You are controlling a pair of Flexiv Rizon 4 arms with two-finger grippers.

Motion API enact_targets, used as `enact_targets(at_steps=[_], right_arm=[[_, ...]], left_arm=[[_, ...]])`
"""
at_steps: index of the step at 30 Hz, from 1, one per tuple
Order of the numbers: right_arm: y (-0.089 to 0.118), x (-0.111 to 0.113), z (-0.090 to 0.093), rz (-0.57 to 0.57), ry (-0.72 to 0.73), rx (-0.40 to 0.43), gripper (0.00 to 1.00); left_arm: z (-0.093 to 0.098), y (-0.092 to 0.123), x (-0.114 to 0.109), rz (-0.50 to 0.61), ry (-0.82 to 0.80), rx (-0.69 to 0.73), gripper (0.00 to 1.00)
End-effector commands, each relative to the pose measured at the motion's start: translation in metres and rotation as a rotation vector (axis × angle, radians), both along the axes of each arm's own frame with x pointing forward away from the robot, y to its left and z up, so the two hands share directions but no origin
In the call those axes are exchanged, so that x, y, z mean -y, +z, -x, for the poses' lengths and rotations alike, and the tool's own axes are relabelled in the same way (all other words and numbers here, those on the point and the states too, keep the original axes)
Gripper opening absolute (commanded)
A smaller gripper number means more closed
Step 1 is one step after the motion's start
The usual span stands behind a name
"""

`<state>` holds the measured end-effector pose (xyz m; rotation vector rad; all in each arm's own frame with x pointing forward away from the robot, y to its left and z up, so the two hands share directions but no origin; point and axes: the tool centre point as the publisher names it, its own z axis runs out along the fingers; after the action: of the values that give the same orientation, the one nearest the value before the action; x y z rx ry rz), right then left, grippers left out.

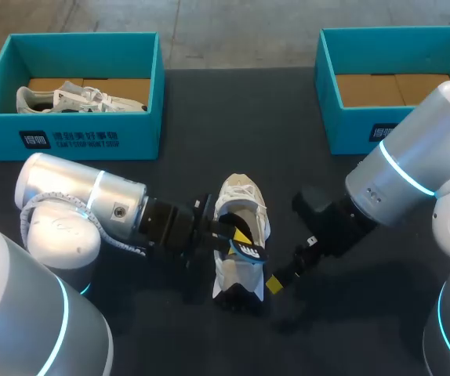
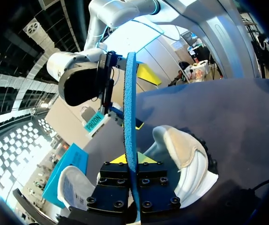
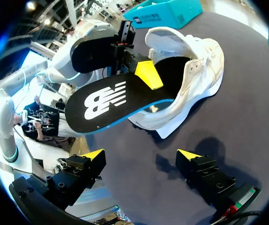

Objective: Take the shoe out of the shoebox, open the shoe tongue, remove and reinsert the insole, then place the shoe into the shoebox

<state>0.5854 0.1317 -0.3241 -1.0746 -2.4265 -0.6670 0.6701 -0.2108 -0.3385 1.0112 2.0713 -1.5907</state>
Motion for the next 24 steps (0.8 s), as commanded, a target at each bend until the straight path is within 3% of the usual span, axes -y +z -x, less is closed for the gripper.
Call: enact_targets(at_steps=[1, 24], right_arm=[[-0.001, -0.002, 0.001, 0.005, -0.003, 0.003, 1.00], [-0.001, -0.002, 0.001, 0.005, -0.003, 0.003, 1.00]], left_arm=[[0.000, -0.001, 0.001, -0.011, 0.015, 0.004, 0.00], [-0.012, -0.019, -0.007, -0.060, 0.061, -0.010, 0.00]])
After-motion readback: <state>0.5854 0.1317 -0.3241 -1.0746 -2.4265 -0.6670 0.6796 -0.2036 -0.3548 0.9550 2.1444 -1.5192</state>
